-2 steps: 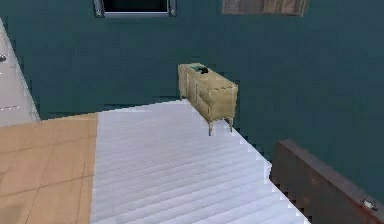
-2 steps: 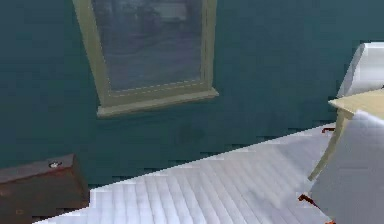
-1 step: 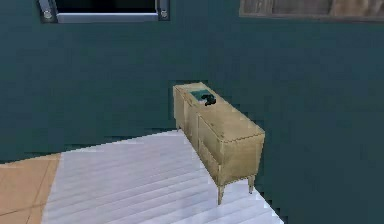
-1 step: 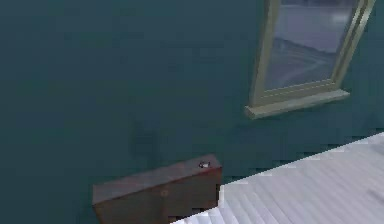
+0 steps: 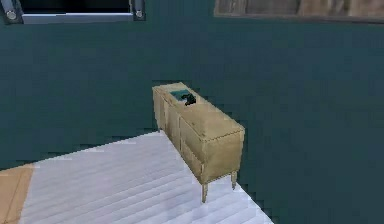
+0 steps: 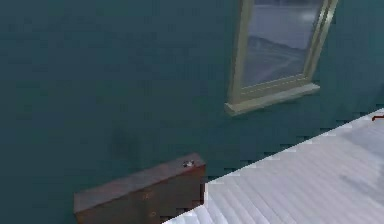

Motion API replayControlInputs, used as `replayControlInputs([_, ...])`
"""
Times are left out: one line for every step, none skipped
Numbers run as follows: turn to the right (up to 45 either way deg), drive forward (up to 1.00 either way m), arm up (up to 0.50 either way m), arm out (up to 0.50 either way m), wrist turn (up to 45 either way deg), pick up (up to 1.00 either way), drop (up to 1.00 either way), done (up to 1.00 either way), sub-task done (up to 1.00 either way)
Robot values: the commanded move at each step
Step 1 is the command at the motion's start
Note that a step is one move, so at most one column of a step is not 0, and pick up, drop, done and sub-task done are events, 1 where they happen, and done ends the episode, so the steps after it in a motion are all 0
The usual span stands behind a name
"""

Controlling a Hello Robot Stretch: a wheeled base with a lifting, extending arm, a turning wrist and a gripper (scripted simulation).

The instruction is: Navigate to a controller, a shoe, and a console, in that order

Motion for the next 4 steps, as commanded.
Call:
replayControlInputs([0.0,0.75,0.0,0.0,0.0,0.0,0.0,0.0,0.0])
replayControlInputs([0.0,0.0,0.0,0.0,0.0,0.0,0.0,0.0,1.0])
replayControlInputs([-45.0,0.0,0.0,0.0,0.0,0.0,0.0,0.0,0.0])
replayControlInputs([-45.0,0.0,0.0,0.0,0.0,0.0,0.0,0.0,0.0])
